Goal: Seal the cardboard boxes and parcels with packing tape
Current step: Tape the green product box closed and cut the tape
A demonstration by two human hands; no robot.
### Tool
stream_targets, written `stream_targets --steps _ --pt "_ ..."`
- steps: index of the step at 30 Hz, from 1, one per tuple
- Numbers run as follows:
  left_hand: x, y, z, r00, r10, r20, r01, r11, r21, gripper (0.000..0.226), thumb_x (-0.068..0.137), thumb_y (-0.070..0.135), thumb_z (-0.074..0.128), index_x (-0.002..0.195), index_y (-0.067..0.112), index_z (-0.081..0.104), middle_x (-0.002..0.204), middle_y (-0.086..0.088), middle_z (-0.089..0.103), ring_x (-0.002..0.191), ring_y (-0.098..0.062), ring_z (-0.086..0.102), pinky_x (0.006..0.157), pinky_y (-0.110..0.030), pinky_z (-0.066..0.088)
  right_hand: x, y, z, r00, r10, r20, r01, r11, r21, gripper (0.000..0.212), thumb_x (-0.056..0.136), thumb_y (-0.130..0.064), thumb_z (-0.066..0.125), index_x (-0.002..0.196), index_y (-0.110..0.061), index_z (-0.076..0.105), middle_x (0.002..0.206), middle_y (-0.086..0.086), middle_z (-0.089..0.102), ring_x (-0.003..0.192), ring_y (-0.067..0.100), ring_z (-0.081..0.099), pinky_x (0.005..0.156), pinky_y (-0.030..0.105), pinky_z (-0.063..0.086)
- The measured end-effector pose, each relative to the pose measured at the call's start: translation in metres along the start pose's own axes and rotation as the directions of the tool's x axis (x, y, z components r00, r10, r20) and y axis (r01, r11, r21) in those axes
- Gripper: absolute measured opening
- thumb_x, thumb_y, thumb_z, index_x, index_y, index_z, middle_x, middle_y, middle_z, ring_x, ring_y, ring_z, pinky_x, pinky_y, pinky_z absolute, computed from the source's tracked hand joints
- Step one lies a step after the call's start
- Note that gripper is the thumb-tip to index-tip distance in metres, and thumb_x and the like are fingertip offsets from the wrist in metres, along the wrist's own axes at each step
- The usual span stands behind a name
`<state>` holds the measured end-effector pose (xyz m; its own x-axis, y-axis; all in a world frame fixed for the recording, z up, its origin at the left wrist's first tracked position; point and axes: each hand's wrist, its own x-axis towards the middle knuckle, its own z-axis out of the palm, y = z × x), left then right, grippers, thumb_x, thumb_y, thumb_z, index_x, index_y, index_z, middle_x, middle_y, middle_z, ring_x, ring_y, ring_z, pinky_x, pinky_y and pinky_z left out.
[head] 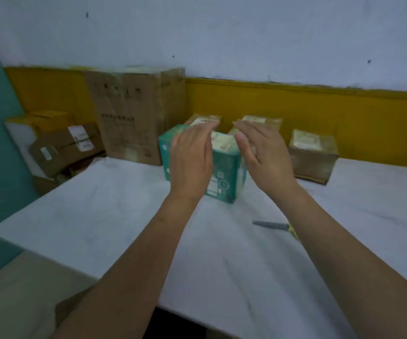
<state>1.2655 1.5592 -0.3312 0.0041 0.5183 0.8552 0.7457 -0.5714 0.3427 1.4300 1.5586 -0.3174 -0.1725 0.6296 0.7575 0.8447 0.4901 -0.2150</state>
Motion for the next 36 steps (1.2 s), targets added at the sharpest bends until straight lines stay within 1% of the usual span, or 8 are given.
stream_targets --steps 4,14,17,22,25,27,31,36 --pt "0.007 -0.033 0.057 0.979 0.089 0.186 -0.094 0.995 0.022 0.042 0.106 0.031 0.029 0.124 0.019 0.064 0.124 0.002 0.067 0.118 -0.017 0.059 0.104 -0.036 0.036 0.007 0.032 0.051 0.98 0.0 0.199 -0.035 0.985 0.171 0.051 0.103 -0.049 0.032 0.129 -0.017 0.062 0.131 -0.001 0.062 0.127 0.015 0.051 0.109 0.043 0.038" --pt "-0.007 -0.074 0.075 0.935 0.343 0.092 -0.343 0.939 -0.024 0.042 0.106 0.027 0.027 0.131 0.011 0.057 0.129 -0.008 0.062 0.12 -0.022 0.052 0.108 -0.034 0.027 0.003 0.052 0.07 0.994 -0.092 0.055 0.075 0.964 0.256 0.05 0.087 -0.044 0.063 0.128 -0.014 0.062 0.129 -0.003 0.062 0.131 0.015 0.046 0.113 0.033 0.035" --pt "0.007 -0.088 0.058 0.971 0.239 -0.001 -0.239 0.968 0.075 0.043 0.105 0.03 0.033 0.119 0.01 0.068 0.129 -0.008 0.062 0.122 -0.026 0.053 0.105 -0.043 0.033 0.004 0.055 0.064 0.989 -0.089 0.117 0.053 0.959 0.278 0.058 0.084 -0.053 0.064 0.13 -0.018 0.061 0.136 -0.006 0.058 0.134 0.014 0.043 0.112 0.04 0.037" --pt "0.013 -0.115 0.044 0.97 -0.239 -0.03 0.24 0.97 0.032 0.046 0.101 0.041 0.037 0.13 0.017 0.063 0.143 -0.005 0.047 0.135 -0.022 0.038 0.111 -0.05 0.034 0.005 0.057 0.058 0.96 0.043 0.278 -0.128 0.947 0.296 0.055 0.08 -0.066 0.058 0.129 -0.041 0.053 0.161 -0.011 0.022 0.143 0.017 0.029 0.113 0.049 0.035" --pt "0.024 -0.095 0.025 0.988 0.079 0.129 -0.093 0.989 0.112 0.054 0.098 0.052 0.039 0.14 0.021 0.054 0.151 -0.001 0.045 0.143 -0.02 0.033 0.117 -0.051 0.024 0.002 0.051 0.046 0.971 -0.092 0.22 0.021 0.952 0.306 0.054 0.082 -0.059 0.062 0.129 -0.034 0.057 0.15 -0.012 0.042 0.132 0.017 0.041 0.107 0.048 0.039" --pt "0.034 -0.069 0.009 0.874 0.323 0.363 -0.366 0.929 0.054 0.075 0.091 0.07 0.044 0.151 0.026 0.039 0.157 0.003 0.037 0.147 -0.014 0.028 0.12 -0.048 0.021 0.0 0.042 0.026 0.96 -0.232 0.158 0.192 0.954 0.231 0.054 0.083 -0.051 0.068 0.13 -0.025 0.06 0.147 -0.006 0.046 0.125 0.02 0.045 0.103 0.044 0.039" --pt "0.04 -0.024 -0.013 0.676 0.323 0.663 -0.41 0.912 -0.026 0.12 0.067 0.091 0.051 0.158 0.035 -0.003 0.157 0.014 0.022 0.143 -0.005 0.02 0.116 -0.028 0.015 -0.013 0.029 -0.029 0.885 -0.447 0.13 0.439 0.894 0.088 0.062 0.083 -0.044 0.076 0.133 -0.012 0.058 0.148 0.01 0.043 0.134 0.024 0.041 0.11 0.041 0.034" --pt "0.037 0.024 -0.012 0.784 0.231 0.576 -0.181 0.973 -0.144 0.1 0.062 0.078 0.073 0.143 0.035 0.034 0.126 0.017 0.045 0.113 -0.004 0.044 0.097 -0.03 0.042 -0.043 0.04 -0.068 0.987 0.011 0.157 -0.043 0.978 0.204 0.106 0.078 -0.072 0.06 0.157 -0.025 0.008 0.165 -0.011 0.0 0.151 0.004 0.002 0.12 0.029 0.021"
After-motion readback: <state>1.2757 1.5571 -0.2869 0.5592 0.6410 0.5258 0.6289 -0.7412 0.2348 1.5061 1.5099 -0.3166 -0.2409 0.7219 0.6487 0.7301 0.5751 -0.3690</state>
